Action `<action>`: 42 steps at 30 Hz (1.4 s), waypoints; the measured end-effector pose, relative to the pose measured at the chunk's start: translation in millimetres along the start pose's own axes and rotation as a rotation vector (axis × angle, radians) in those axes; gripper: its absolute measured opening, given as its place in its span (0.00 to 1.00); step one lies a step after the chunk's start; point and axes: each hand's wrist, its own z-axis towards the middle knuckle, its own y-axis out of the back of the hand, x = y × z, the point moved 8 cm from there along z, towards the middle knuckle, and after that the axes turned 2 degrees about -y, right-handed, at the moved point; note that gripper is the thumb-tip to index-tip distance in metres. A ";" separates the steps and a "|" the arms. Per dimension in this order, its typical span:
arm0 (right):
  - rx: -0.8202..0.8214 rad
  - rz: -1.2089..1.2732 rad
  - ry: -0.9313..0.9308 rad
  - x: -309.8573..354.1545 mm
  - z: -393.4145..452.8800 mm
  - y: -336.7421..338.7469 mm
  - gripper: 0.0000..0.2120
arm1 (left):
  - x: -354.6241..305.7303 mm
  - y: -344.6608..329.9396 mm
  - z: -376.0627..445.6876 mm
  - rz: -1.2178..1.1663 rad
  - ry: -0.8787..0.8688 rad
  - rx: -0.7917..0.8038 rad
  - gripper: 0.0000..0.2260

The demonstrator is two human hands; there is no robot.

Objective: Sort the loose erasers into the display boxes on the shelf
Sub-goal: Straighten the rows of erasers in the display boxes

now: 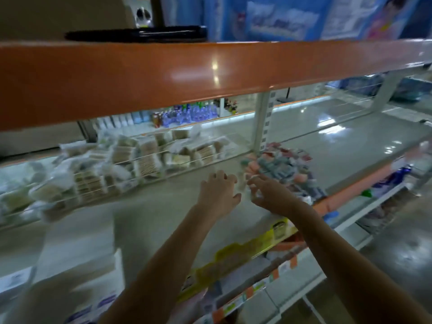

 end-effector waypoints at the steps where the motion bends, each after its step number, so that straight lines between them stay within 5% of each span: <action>1: -0.003 0.017 -0.014 -22.6 0.9 2.0 0.20 | -13.0 -8.1 13.0 -0.014 -0.002 0.020 0.22; 11: -0.045 0.057 -0.168 -169.1 31.3 11.3 0.17 | -38.9 -59.9 86.7 0.059 0.175 0.137 0.18; 19: -0.114 0.134 -0.164 -192.3 37.8 9.9 0.12 | -38.1 -59.2 102.9 0.011 0.280 -0.007 0.14; 26: -0.189 0.320 -0.086 -194.3 29.3 18.4 0.13 | -27.0 -48.2 87.6 -0.283 0.331 -0.168 0.11; 30: -0.242 0.472 0.034 -171.9 23.1 35.5 0.12 | -13.2 -40.6 68.4 -0.712 0.357 -0.240 0.08; 35: -0.129 0.767 0.102 -128.1 17.3 42.9 0.16 | -13.9 -29.7 36.1 -1.266 0.420 -0.269 0.08; 42: 0.032 1.004 0.271 -56.7 14.3 35.5 0.18 | -2.3 -19.5 -7.1 -1.506 0.471 -0.270 0.09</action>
